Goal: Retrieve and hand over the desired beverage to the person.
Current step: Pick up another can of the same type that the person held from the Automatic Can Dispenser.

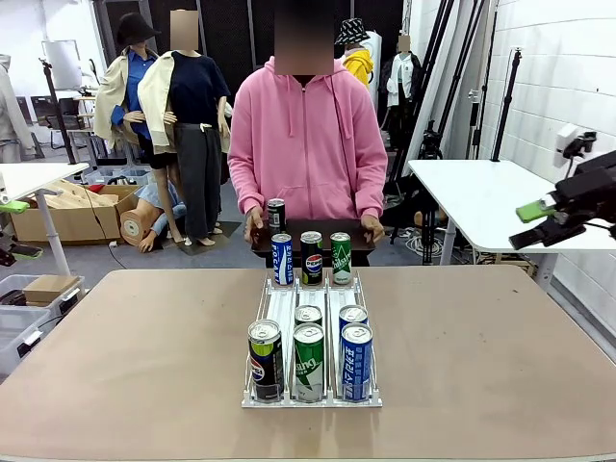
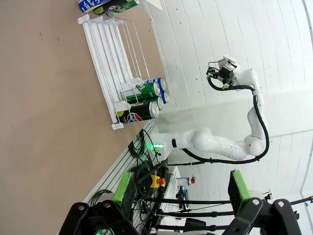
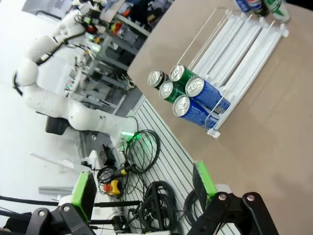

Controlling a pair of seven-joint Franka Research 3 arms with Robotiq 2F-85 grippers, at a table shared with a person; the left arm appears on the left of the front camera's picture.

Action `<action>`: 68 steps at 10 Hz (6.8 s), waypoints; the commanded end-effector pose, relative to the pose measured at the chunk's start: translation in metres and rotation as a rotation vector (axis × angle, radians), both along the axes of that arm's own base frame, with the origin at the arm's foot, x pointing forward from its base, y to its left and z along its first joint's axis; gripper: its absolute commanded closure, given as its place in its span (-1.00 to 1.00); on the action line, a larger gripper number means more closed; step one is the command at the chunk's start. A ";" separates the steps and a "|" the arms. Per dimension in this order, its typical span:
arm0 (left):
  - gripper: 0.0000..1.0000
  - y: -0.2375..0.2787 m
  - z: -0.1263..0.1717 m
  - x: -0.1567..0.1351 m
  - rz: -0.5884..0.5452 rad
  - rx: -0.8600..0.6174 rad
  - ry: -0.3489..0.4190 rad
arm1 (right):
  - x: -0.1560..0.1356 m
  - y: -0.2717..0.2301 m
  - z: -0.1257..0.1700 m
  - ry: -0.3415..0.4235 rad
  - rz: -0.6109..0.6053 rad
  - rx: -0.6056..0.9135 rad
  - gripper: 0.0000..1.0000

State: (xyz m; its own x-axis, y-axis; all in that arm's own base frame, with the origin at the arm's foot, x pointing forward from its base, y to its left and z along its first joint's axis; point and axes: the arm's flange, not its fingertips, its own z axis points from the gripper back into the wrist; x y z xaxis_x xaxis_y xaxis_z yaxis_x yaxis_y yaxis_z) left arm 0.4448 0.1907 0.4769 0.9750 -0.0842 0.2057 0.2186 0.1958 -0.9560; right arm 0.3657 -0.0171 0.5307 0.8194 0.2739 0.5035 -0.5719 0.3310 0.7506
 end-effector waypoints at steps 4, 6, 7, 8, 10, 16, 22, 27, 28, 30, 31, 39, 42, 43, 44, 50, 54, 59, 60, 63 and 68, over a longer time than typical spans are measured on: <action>-1.00 -0.003 0.000 -0.005 0.015 0.011 -0.004 | -0.003 0.082 0.008 0.032 0.055 -0.211 -1.00; -1.00 -0.003 0.000 -0.005 0.015 0.011 -0.004 | -0.003 0.111 0.004 0.034 0.066 -0.284 -1.00; -1.00 -0.003 0.000 -0.005 0.015 0.011 -0.004 | -0.004 0.123 0.001 0.037 0.081 -0.312 -1.00; -1.00 -0.003 0.000 -0.005 0.015 0.011 -0.004 | -0.005 0.137 -0.002 0.039 0.095 -0.351 -1.00; -1.00 -0.003 0.000 -0.005 0.015 0.011 -0.004 | -0.006 0.166 -0.010 0.035 0.119 -0.442 -1.00; -1.00 -0.003 0.000 -0.005 0.015 0.011 -0.004 | 0.006 0.238 -0.040 -0.040 0.062 -0.696 -1.00; -1.00 -0.003 0.000 -0.005 0.015 0.011 -0.004 | 0.012 0.289 -0.066 -0.048 0.034 -0.909 -1.00; -1.00 -0.003 0.000 -0.005 0.015 0.011 -0.004 | 0.001 0.326 -0.091 -0.092 0.014 -1.009 -1.00; -1.00 -0.003 0.000 -0.005 0.015 0.011 -0.004 | 0.000 0.332 -0.094 -0.085 0.021 -1.013 -1.00; -1.00 -0.003 0.000 -0.005 0.015 0.011 -0.004 | -0.003 0.340 -0.102 -0.104 -0.012 -1.040 -1.00; -1.00 -0.003 0.000 -0.005 0.015 0.011 -0.004 | -0.003 0.342 -0.105 -0.105 -0.019 -1.050 -1.00; -1.00 -0.003 0.000 -0.005 0.015 0.011 -0.004 | 0.005 0.346 -0.129 -0.110 -0.052 -1.090 -1.00; -1.00 -0.003 0.000 -0.005 0.015 0.011 -0.004 | 0.008 0.346 -0.134 -0.096 -0.046 -1.107 -1.00; -1.00 -0.003 0.000 -0.005 0.015 0.011 -0.004 | 0.009 0.346 -0.131 -0.097 -0.045 -1.104 -0.96; -1.00 -0.003 0.000 -0.005 0.015 0.011 -0.004 | 0.009 0.347 -0.130 -0.101 -0.042 -1.105 -0.87; -1.00 -0.003 0.000 -0.005 0.015 0.011 -0.004 | 0.011 0.347 -0.127 -0.082 -0.035 -1.127 0.17; -1.00 -0.003 0.000 -0.005 0.015 0.011 -0.004 | 0.009 0.341 -0.127 -0.089 -0.018 -1.086 0.62; -1.00 -0.003 0.000 -0.005 0.015 0.011 -0.004 | 0.009 0.341 -0.127 -0.085 -0.018 -1.087 0.62; -1.00 -0.003 0.000 -0.005 0.015 0.011 -0.004 | 0.008 0.339 -0.109 -0.107 -0.023 -1.092 0.62; -1.00 -0.003 0.000 -0.005 0.015 0.011 -0.004 | 0.009 0.320 -0.052 -0.115 -0.050 -1.127 0.62; -1.00 -0.003 0.000 -0.005 0.015 0.011 -0.004 | 0.018 0.268 0.041 -0.147 -0.065 -1.183 0.62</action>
